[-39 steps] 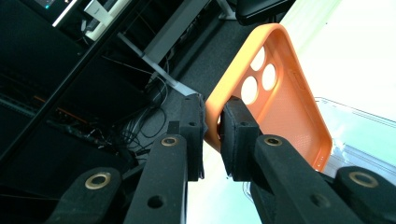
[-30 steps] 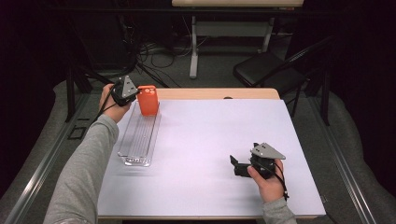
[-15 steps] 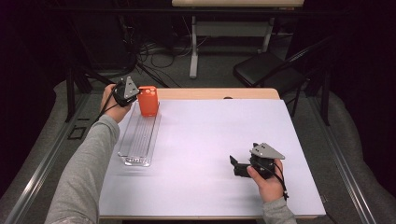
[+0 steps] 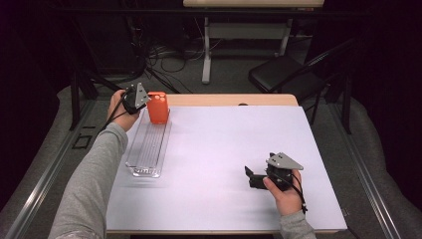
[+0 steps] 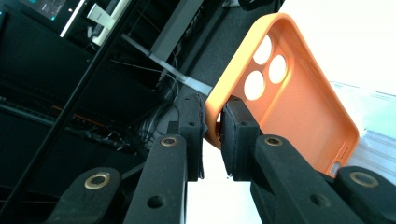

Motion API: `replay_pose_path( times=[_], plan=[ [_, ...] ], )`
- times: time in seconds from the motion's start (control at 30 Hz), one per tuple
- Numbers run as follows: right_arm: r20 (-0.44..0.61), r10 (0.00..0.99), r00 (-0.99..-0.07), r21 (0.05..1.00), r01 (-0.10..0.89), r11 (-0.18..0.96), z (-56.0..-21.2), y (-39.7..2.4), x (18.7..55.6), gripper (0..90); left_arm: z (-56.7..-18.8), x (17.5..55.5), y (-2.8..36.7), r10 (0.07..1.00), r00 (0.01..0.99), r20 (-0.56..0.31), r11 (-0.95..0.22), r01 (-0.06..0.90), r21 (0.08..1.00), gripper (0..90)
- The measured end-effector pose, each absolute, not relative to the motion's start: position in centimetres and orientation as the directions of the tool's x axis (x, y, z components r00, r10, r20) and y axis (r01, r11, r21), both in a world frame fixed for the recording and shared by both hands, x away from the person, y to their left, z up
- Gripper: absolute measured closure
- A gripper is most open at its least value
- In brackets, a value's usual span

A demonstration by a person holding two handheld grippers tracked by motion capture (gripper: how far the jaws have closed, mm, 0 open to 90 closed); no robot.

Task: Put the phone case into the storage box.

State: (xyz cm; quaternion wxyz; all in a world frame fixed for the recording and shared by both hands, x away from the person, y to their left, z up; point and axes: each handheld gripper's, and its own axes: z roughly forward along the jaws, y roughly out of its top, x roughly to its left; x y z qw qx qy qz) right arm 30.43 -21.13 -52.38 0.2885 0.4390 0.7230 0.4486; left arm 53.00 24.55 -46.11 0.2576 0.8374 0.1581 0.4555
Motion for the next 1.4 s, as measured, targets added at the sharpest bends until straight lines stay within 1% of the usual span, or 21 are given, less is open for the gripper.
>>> replay_pose_path(
  times=[0.33, 1.0, 1.4],
  plan=[
    [-0.022, 0.893, -0.45, 0.899, 0.382, 0.215, -52.45, -21.1, 30.41, 1.5, -46.4, 53.25, 24.78, 0.474, 0.515, 0.714, -0.84, 0.022, 0.542, 79.3],
    [-0.019, 0.891, -0.453, 0.897, 0.386, 0.216, -52.57, -20.96, 30.5, 1.5, -46.48, 53.57, 24.91, 0.495, 0.516, 0.699, -0.828, 0.037, 0.559, 76.9],
    [-0.023, 0.891, -0.454, 0.896, 0.386, 0.22, -52.59, -20.91, 30.5, 1.5, -46.51, 53.59, 24.94, 0.515, 0.513, 0.687, -0.819, 0.057, 0.571, 70.9]
  ],
)
